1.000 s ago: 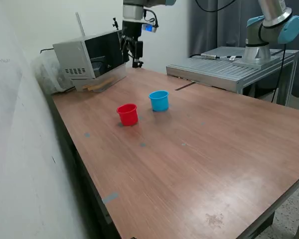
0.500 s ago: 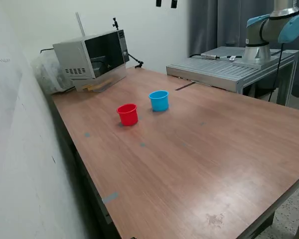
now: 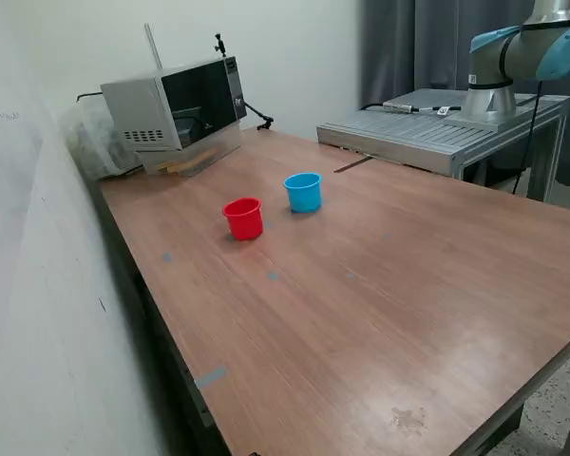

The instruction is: Place red objects in the red bin, and blue objects in the blue bin.

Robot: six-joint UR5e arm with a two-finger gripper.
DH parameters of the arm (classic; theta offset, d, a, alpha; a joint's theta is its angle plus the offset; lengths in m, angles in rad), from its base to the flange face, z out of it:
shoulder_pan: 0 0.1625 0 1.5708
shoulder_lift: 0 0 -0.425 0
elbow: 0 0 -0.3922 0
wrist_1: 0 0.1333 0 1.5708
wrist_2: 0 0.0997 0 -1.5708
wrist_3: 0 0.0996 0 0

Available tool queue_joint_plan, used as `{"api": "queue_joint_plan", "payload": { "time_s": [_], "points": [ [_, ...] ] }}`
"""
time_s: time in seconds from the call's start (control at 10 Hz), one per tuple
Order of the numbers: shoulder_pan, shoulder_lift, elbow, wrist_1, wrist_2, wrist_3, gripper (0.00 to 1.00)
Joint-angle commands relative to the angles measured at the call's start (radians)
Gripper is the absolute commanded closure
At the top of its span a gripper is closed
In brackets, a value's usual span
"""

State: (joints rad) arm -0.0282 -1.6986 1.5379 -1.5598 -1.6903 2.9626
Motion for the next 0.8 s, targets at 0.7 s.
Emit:
{"api": "queue_joint_plan", "payload": {
  "time_s": [0.7],
  "points": [
    [0.053,-0.061,0.087,0.03,0.001,0.007,0.0]
  ]
}}
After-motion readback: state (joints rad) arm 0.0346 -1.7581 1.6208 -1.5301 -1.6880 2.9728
